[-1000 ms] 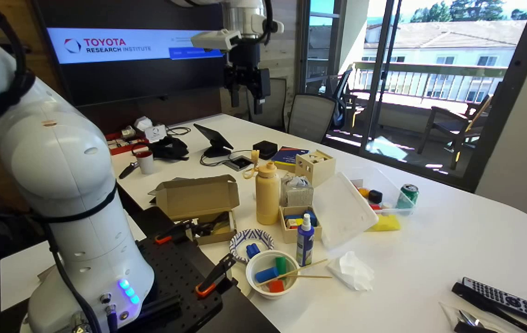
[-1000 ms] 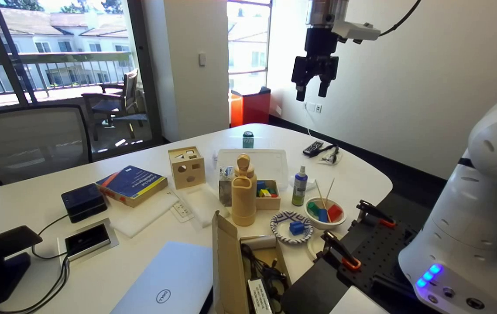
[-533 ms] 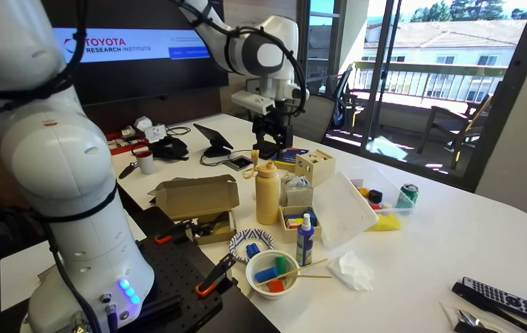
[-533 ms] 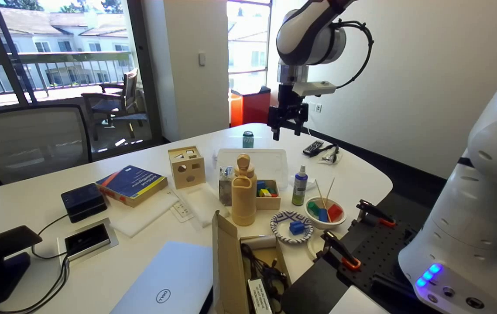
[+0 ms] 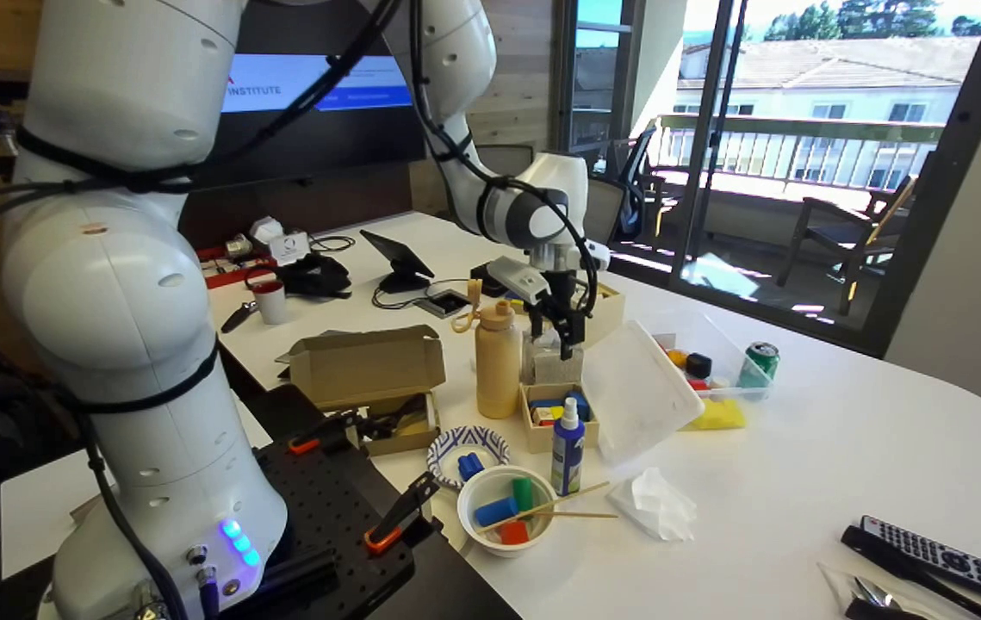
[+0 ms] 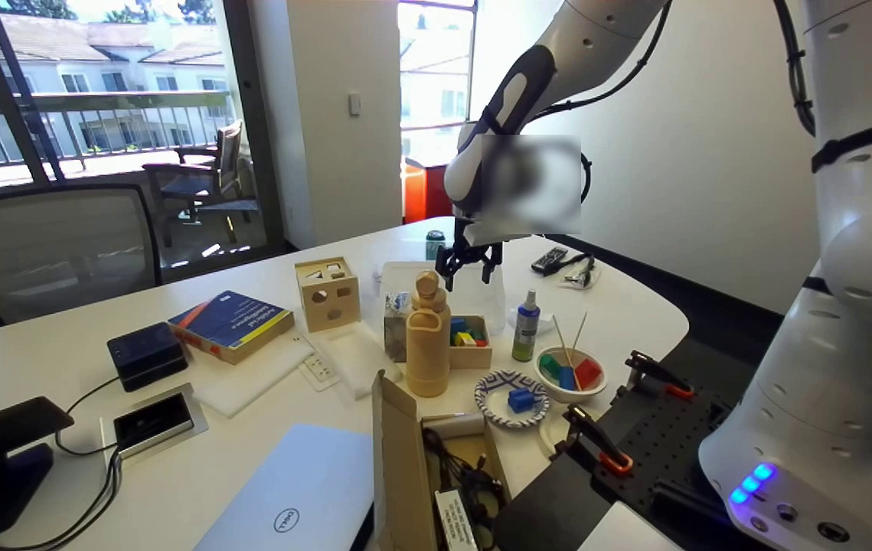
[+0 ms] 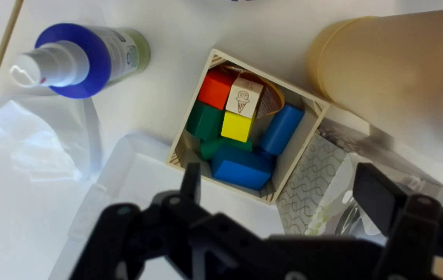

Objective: Move the white block to the plate in front of it

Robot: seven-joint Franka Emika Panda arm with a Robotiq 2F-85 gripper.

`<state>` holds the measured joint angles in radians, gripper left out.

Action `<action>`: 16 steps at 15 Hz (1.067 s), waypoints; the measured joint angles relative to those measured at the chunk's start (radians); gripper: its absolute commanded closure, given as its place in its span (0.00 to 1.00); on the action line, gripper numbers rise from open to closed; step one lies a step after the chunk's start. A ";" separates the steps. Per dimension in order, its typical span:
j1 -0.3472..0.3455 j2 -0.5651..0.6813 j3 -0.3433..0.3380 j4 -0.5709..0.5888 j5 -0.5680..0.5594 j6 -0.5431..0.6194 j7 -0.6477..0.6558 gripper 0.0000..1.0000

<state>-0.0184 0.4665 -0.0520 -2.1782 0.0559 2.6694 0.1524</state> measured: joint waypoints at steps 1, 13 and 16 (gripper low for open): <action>0.000 0.045 -0.002 0.032 0.003 0.005 0.011 0.00; 0.031 0.202 -0.027 0.113 0.019 0.000 0.152 0.00; 0.032 0.232 -0.027 0.113 0.036 0.000 0.153 0.00</action>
<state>0.0140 0.6985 -0.0786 -2.0652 0.0920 2.6695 0.3057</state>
